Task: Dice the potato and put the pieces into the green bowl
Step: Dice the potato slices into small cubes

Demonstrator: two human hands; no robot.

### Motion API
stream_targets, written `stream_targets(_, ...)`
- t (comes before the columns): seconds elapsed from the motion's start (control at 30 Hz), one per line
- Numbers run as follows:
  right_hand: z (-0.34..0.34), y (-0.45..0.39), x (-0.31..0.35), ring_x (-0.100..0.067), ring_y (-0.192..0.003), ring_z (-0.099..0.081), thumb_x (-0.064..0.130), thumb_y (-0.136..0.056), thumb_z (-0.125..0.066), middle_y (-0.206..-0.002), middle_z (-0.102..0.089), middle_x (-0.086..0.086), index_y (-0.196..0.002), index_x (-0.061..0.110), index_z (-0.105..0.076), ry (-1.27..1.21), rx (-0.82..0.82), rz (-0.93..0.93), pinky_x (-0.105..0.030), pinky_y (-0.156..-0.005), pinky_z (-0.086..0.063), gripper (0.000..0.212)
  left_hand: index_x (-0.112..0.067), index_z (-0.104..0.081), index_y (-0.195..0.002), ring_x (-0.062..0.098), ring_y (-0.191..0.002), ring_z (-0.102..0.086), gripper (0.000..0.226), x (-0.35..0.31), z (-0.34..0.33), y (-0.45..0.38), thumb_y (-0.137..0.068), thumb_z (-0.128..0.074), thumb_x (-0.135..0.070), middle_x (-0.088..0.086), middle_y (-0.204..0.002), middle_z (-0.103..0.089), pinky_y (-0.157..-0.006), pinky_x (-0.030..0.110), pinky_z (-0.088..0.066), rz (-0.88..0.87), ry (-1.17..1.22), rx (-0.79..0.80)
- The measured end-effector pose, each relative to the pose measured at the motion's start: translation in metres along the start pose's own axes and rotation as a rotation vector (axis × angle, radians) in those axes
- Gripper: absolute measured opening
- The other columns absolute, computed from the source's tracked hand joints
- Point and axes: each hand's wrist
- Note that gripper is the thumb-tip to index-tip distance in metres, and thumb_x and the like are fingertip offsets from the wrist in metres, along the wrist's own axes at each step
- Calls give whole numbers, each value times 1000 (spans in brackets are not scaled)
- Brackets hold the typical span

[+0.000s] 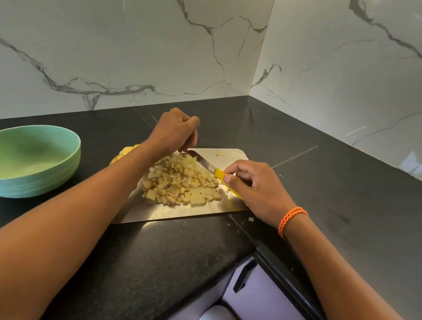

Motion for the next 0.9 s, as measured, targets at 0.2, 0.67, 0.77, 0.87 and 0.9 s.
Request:
stream_targets(0.2, 1, -2, -3, -3, -93, -70, 31, -99, -65, -98, -76, 11, -108, 20, -73, 22, -33, 28, -31, -90, -57, 16, -18, -82, -92, 11, -87, -72, 19, -5, 4, 3, -96, -76, -36, -4, -89, -78, -79, 20, -57, -138, 22, 355)
stream_targets(0.67, 15, -8, -27, -11, -103, -66, 37, -100, -63, -108, -74, 11, -111, 27, -76, 203, -50, -55, -36, -92, -54, 20, -22, -83, -111, 8, -91, -74, 18, 15, 5, -4, -104, -67, -26, -10, -98, -80, -87, 29, -61, -19, -127, 206)
stream_targets(0.77, 14, -6, -18, -7, -101, -67, 33, -100, -63, -107, -75, 12, -113, 23, -77, 90, -70, 20, -32, -93, -55, 21, -21, -82, -114, 10, -94, -73, 21, 15, 3, -6, -106, -62, -23, -8, -102, -79, -87, 29, -59, -14, -141, 212)
stream_targets(0.87, 12, -5, -21, -11, -86, -68, 32, -101, -62, -90, -75, 8, -109, 21, -78, 108, -161, 19, -40, -82, -58, 21, -18, -80, -114, 13, -90, -74, 24, 15, 2, -7, -109, -57, -15, -6, -99, -79, -87, 32, -62, -2, -127, 204)
stream_targets(0.9, 9, -5, -22, -14, -80, -67, 32, -101, -62, -83, -73, 6, -108, 22, -77, 137, -178, 23, -43, -78, -58, 20, -17, -79, -114, 14, -88, -75, 26, 15, 2, -7, -109, -55, -11, -4, -97, -78, -86, 33, -63, 0, -115, 200)
Point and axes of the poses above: each hand's wrist, its own y-axis away from the middle knuckle, its own z-axis out of the back of the hand, x = y × z
